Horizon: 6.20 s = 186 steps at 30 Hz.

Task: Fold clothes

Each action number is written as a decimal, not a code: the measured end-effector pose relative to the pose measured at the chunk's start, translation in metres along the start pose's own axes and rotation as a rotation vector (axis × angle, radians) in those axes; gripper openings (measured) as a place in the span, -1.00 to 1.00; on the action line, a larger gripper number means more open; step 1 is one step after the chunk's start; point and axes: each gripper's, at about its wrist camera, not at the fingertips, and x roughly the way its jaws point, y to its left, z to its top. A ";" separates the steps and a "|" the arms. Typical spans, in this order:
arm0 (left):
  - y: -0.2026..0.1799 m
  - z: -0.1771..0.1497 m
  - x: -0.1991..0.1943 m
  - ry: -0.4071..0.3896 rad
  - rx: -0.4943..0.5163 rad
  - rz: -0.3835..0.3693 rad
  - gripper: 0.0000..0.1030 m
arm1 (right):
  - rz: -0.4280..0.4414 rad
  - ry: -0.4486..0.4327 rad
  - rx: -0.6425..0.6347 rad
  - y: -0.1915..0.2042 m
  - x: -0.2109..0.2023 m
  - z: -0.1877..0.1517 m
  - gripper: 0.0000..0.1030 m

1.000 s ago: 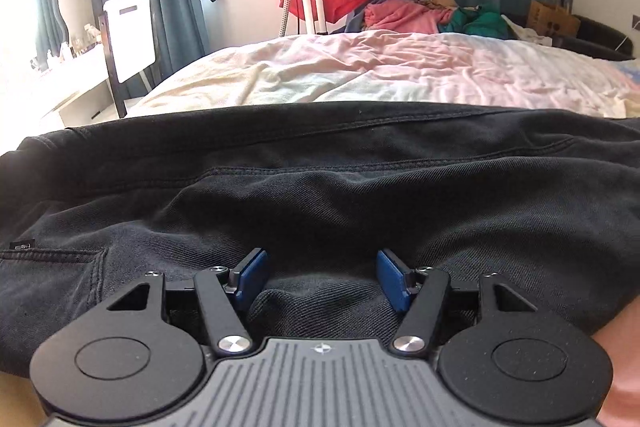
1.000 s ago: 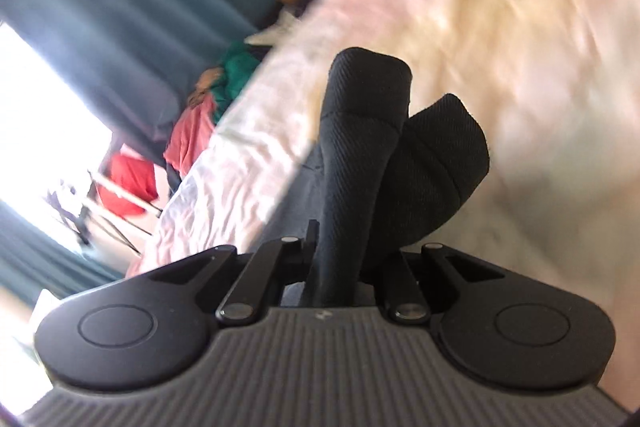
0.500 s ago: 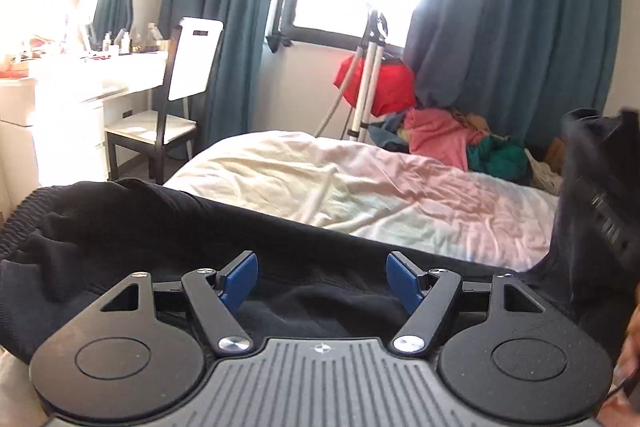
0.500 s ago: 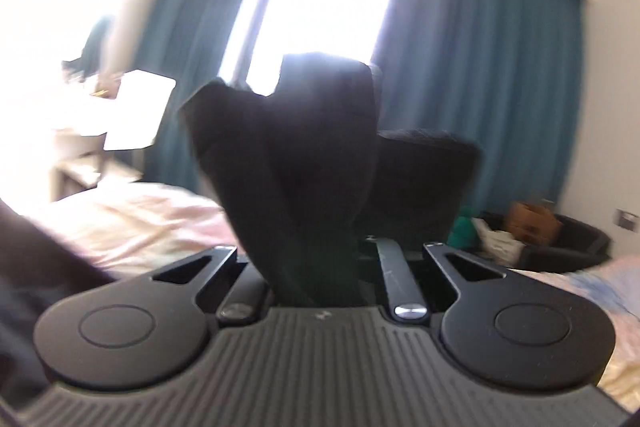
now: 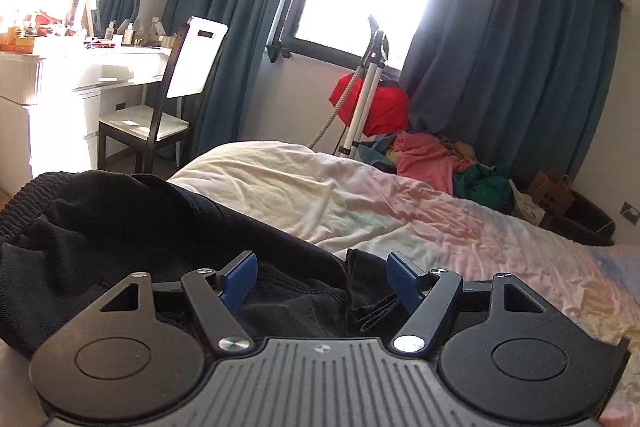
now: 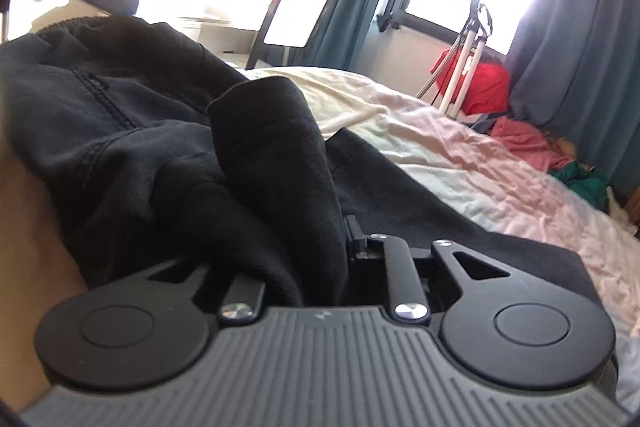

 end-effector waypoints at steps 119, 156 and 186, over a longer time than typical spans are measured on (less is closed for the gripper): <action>-0.391 -0.181 0.111 -0.087 1.047 0.182 -0.27 | -0.273 -0.046 1.239 -0.304 -0.169 -0.126 -0.03; -0.113 -0.098 0.042 0.252 0.076 0.114 0.57 | 0.134 0.114 1.291 -0.233 -0.058 -0.146 1.00; -0.050 -0.066 -0.001 0.214 -0.425 -0.208 0.92 | 0.120 0.068 1.200 -0.225 -0.067 -0.115 0.03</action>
